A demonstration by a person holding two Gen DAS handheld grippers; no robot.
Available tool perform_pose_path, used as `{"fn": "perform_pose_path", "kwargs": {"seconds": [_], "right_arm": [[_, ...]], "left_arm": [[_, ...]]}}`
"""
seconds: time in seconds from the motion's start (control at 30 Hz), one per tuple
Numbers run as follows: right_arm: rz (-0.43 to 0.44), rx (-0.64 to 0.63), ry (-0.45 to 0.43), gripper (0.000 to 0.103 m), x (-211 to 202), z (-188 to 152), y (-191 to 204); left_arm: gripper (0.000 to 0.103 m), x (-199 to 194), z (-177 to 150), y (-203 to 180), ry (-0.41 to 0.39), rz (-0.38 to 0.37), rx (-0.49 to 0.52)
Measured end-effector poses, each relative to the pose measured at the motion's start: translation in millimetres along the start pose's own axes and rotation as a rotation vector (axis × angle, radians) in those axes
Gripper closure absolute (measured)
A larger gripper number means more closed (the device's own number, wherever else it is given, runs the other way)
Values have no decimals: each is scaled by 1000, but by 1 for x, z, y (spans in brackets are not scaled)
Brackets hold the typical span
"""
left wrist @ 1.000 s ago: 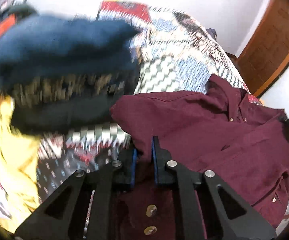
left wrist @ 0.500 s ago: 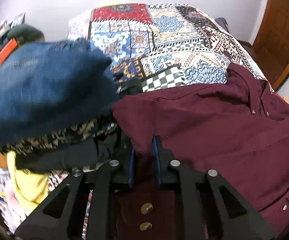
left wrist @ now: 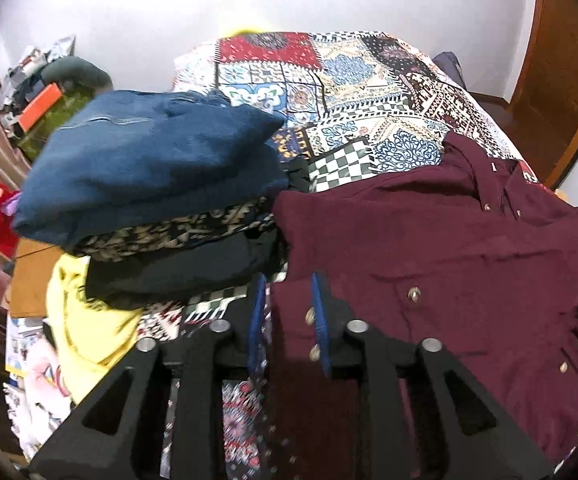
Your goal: Fold large clothes
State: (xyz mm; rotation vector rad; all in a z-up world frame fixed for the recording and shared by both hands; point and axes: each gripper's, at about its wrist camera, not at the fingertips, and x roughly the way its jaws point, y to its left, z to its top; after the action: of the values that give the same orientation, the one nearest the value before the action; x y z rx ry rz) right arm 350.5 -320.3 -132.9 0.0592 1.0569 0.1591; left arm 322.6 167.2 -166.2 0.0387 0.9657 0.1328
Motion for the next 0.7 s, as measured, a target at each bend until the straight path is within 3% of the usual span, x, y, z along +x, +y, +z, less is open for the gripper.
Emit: {"fn": "perform_pose_path", "kwargs": {"seconds": [0.17,0.23,0.5,0.7], "right_arm": [[-17,-42,-53,34,-37,-16,20],[-29,-59,-71,30,-48,-23,26],[-64,-110,-69,30,-65,-54,38],[-45,-71,-14,30,-62,-88,29]], "left_arm": [[44,-36,-21,9,-39,1,-32],[35,-47,-32,11,-40,2,-41],[33,-74,-85,25,2,-38,-98],[33,-76,-129,27,74,-122,-126]]}}
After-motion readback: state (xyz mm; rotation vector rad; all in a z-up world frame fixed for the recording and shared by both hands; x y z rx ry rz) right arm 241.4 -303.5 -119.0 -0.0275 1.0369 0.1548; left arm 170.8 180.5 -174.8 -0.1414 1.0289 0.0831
